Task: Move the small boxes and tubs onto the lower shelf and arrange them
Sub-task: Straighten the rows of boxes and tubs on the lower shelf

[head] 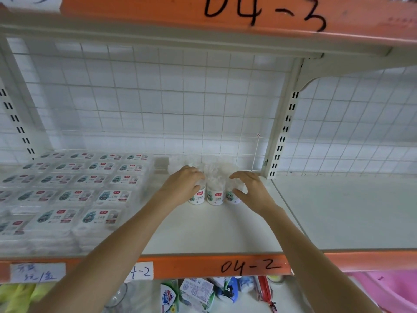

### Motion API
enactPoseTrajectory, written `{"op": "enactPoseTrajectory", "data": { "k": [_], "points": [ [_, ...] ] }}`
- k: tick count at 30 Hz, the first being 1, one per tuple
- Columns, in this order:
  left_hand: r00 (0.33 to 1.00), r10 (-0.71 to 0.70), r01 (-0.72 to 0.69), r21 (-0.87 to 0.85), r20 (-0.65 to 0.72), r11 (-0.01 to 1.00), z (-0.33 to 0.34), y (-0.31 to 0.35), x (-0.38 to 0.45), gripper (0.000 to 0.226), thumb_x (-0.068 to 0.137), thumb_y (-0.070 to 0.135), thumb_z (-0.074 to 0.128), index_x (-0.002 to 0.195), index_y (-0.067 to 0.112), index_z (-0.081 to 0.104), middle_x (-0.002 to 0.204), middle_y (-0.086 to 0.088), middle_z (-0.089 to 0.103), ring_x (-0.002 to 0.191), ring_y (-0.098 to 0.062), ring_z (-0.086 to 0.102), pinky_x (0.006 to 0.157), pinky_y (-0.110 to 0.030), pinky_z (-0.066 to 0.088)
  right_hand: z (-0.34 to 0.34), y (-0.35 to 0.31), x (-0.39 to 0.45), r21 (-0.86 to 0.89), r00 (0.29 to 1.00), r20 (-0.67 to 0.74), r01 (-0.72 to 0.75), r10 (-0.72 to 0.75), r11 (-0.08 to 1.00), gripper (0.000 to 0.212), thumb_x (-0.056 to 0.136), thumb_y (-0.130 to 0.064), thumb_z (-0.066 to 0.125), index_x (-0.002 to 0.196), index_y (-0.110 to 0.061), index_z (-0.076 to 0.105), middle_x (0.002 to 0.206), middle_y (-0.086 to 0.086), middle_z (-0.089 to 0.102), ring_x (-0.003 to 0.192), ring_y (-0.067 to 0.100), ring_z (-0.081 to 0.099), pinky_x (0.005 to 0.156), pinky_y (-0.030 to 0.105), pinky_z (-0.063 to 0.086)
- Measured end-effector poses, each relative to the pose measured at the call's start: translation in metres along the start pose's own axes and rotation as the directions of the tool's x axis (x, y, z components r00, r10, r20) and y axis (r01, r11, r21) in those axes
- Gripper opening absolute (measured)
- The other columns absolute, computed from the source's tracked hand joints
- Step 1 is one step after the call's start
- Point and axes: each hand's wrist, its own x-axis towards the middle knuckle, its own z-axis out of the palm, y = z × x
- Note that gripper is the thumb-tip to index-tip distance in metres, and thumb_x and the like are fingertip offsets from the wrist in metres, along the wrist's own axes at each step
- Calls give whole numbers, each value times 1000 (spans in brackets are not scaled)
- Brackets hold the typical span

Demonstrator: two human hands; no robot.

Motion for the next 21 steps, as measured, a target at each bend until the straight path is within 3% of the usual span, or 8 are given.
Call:
{"op": "enactPoseTrajectory", "data": {
  "k": [8,10,13,15,17,21],
  "points": [
    [997,-54,54,3,-60,999,-3,5,-9,45,90,27,54,132,14,44,133,-3,48,122,-21,42,94,-30,38,0,-3,-8,40,1000,-6,-28,29,999,53,81,-9,64,132,-15,48,135,0,49,128,21,37,103,21,26],
    [993,-75,76,14,-87,997,-9,0,-16,43,90,29,53,130,14,46,132,-3,49,121,-20,43,96,-30,36,0,-4,-10,-2,1000,-23,-18,18,1000,57,80,-14,68,132,-12,48,137,4,47,130,24,36,109,29,26],
    [985,-109,114,31,-135,993,-23,-13,-33,39,90,32,51,126,14,50,129,-2,51,120,-20,43,97,-32,34,0,-14,-13,-93,999,-48,-6,2,996,57,80,-20,70,132,-12,48,139,6,46,133,27,34,107,27,18],
    [978,-130,138,40,-166,990,-35,-26,-52,40,91,34,50,127,16,50,129,-2,51,122,-20,43,99,-33,33,1,-31,-17,-119,997,-66,24,-32,993,52,81,-20,69,130,-11,51,137,9,48,131,29,37,108,32,21],
    [966,-147,158,37,-214,987,-47,-43,-76,40,91,35,50,127,17,52,129,-1,53,121,-21,45,99,-34,35,7,-59,-23,-85,995,-62,74,-79,994,45,84,-19,66,126,-10,55,133,8,52,126,28,42,108,36,30],
    [925,-235,203,-135,-298,970,-75,-82,-141,39,93,35,47,123,12,56,126,-3,55,119,-22,48,99,-33,36,37,-141,-41,123,984,72,152,-162,981,38,90,-27,57,125,-15,53,128,0,52,119,19,46,100,25,36]
  ]
}}
